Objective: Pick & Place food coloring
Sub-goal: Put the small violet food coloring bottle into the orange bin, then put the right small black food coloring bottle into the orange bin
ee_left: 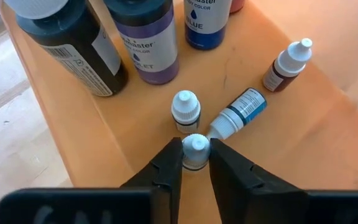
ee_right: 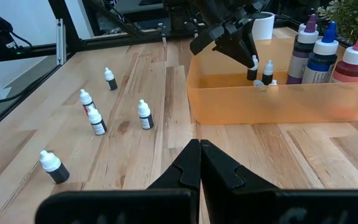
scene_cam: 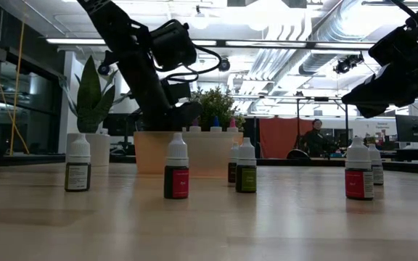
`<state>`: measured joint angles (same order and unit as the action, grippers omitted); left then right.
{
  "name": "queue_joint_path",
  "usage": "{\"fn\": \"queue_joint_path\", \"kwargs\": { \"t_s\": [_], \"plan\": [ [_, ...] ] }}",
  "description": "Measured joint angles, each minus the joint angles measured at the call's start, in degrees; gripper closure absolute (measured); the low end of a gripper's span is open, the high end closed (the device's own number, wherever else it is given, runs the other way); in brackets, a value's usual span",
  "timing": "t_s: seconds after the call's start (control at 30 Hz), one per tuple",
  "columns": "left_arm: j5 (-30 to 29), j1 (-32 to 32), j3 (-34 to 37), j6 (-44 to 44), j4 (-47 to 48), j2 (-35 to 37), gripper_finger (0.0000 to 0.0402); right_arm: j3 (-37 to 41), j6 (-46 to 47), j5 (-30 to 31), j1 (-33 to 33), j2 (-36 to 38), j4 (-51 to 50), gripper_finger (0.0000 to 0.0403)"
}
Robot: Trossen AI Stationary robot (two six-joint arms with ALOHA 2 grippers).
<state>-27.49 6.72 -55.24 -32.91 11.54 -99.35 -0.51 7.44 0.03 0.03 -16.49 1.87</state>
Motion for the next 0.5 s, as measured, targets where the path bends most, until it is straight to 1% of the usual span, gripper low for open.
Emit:
{"fn": "queue_joint_path", "kwargs": {
  "t_s": [0.23, 0.37, 0.5],
  "plan": [
    [0.0, 0.0, 0.0, 0.0, -0.6, 0.0, 0.0267, 0.0, 0.0, 0.0, 0.0, 0.0, 0.0, 0.0402],
    [-0.1, 0.0, 0.0, 0.0, -0.8, 0.0, 0.025, 0.0, 0.0, 0.0, 0.0, 0.0, 0.0, 0.0402],
    [-0.3, -0.5, 0.0, 0.2, -0.8, 0.5, 0.0245, 0.0, 0.0, 0.0, 0.0, 0.0, 0.0, 0.0402]
  ]
}}
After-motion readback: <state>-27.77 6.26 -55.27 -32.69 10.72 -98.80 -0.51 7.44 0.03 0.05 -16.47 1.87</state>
